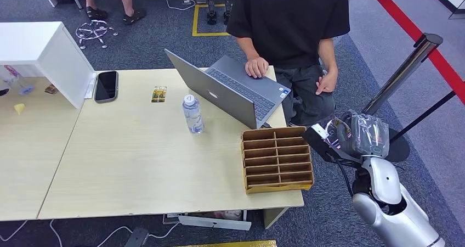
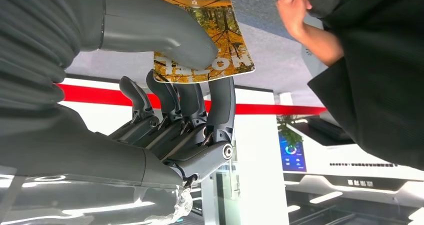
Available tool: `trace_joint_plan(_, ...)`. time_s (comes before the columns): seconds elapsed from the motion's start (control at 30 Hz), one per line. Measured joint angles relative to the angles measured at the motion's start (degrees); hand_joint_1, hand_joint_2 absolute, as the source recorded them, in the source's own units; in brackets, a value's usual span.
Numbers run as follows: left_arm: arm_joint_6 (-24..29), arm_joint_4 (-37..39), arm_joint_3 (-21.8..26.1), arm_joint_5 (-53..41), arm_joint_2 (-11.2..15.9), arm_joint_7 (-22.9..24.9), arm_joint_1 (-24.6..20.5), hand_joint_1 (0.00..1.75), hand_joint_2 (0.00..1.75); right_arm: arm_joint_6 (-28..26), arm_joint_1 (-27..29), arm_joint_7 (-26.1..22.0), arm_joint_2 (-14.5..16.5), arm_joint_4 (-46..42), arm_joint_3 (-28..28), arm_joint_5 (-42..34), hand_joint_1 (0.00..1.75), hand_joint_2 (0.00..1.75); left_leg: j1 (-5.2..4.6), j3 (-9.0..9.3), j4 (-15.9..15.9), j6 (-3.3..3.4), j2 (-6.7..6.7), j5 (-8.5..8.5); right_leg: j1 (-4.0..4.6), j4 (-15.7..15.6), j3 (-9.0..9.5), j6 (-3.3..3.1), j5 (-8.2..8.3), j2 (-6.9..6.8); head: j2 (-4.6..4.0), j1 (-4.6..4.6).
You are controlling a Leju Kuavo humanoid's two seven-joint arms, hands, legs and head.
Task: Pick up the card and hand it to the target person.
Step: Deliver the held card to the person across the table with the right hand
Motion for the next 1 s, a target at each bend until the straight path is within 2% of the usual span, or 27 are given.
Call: trace_joint_plan(1.0,0.0,0.0,0.0,-0.4,0.0,0.4,-0.1,0.0,0.0,-0.5,0.0,-0.1,-0.2,5.0,-0.8,-0.1,1.47,1.75,0.0,-0.01,0.0,0.0,0.0,0.0,0.0,0.0,0.0,0.0,0.0,0.0,0.0,0.01)
